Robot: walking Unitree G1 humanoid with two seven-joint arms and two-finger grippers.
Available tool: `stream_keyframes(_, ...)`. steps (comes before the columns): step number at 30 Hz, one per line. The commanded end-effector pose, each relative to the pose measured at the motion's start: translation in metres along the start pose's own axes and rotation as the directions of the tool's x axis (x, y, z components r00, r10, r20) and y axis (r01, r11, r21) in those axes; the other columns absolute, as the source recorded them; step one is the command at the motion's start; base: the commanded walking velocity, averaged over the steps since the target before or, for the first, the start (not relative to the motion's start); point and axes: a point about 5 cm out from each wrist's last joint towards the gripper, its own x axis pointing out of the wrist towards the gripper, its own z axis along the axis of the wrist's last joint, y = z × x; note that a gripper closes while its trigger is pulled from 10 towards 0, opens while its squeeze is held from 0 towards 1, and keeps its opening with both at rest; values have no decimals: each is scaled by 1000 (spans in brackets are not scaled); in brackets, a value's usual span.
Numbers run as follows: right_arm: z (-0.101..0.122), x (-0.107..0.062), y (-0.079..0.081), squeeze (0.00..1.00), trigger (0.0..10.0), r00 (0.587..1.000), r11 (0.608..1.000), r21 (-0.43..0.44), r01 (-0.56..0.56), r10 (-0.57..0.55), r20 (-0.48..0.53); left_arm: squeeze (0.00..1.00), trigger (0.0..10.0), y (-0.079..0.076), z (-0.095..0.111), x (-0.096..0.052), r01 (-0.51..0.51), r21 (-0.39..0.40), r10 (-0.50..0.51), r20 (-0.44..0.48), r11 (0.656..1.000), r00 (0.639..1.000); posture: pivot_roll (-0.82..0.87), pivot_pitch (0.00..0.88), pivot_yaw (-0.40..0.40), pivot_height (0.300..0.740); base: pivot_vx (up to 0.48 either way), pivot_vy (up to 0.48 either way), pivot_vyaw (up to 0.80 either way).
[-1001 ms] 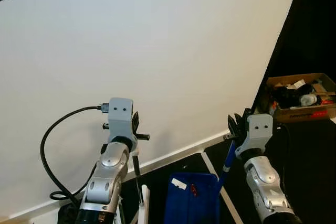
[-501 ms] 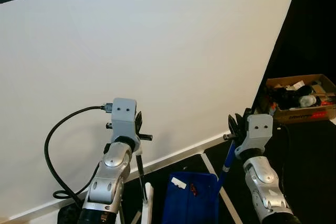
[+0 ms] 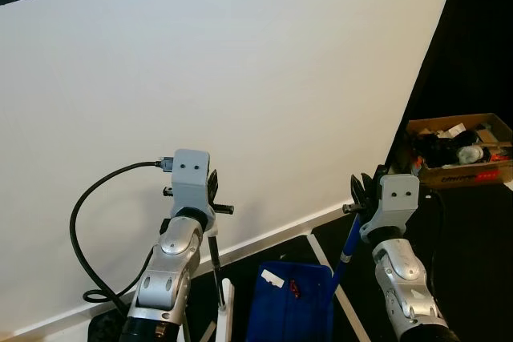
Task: Sweep floor
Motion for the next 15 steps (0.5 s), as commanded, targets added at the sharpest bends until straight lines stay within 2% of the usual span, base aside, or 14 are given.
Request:
stream_keyframes(1,-1,0,1,0,10000,1000,1000,16,3,-3,-5,0,10000,-3,3,2,3,10,-3,21,1000,1000,-27,85,102,740,0,0,-800)
stream_keyframes(15,-2,-1,1,0,10000,1000,1000,17,2,-1,-11,0,10000,-4,3,3,6,10,-6,21,1000,1000,-25,87,101,740,0,0,-800)
